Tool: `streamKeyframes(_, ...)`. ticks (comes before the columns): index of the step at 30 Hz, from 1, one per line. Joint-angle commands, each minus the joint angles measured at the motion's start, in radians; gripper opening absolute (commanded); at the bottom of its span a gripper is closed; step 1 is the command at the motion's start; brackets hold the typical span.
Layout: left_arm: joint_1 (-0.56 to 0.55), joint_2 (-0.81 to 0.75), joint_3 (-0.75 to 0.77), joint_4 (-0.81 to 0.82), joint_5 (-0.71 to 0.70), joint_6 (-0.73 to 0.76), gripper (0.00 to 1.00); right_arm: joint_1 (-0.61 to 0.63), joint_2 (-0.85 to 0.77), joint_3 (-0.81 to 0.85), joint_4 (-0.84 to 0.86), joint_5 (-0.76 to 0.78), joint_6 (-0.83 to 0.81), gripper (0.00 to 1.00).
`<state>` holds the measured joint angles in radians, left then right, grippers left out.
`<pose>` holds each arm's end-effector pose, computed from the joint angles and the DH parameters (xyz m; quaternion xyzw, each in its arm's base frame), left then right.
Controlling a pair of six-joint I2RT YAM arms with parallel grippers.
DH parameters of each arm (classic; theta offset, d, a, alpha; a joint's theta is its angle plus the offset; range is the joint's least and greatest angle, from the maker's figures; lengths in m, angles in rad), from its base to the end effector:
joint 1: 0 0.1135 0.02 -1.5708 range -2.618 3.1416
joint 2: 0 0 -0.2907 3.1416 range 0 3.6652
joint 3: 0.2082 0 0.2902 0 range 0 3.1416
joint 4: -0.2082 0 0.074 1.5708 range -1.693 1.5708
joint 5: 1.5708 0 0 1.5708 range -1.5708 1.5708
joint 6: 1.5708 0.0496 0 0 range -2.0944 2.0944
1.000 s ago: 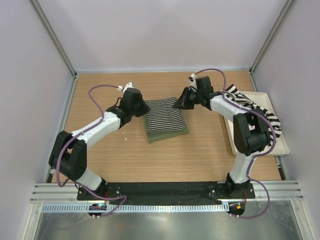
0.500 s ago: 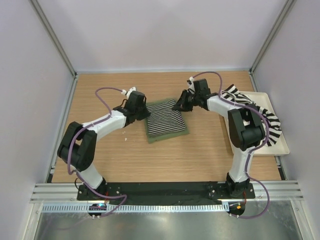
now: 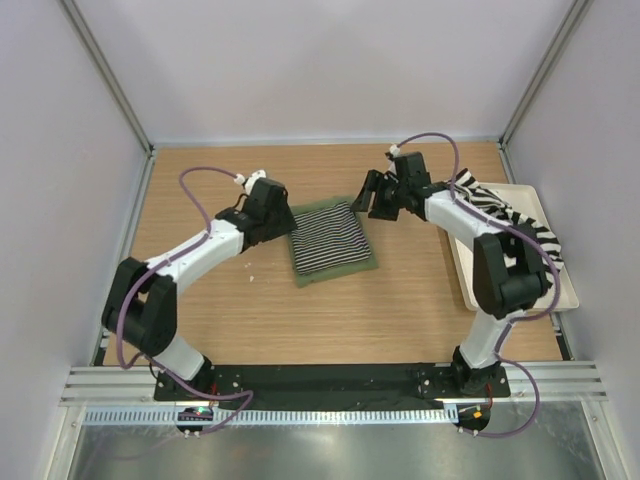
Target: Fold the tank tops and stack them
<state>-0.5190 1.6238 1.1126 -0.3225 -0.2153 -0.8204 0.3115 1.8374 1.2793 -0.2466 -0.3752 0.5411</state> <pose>0.3480 -0.1866 0.2265 -0.1775 0.9111 -0.1438 0.3430 0.4252 0.1560 0.2079 0.0351 0.9132 0.3093 0.2628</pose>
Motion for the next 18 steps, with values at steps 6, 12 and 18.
streamKeyframes(6,-0.016,-0.197,0.009,-0.021,0.265,-0.031,0.41,0.054,-0.276,-0.078,-0.007,-0.031,-0.05,0.49)
streamKeyframes(12,-0.019,-0.153,-0.097,0.141,0.418,-0.114,0.29,0.052,-0.231,-0.228,0.187,-0.255,0.052,0.17)
streamKeyframes(18,-0.019,-0.081,-0.296,0.374,0.433,-0.122,0.23,0.017,-0.092,-0.394,0.438,-0.347,0.135,0.09)
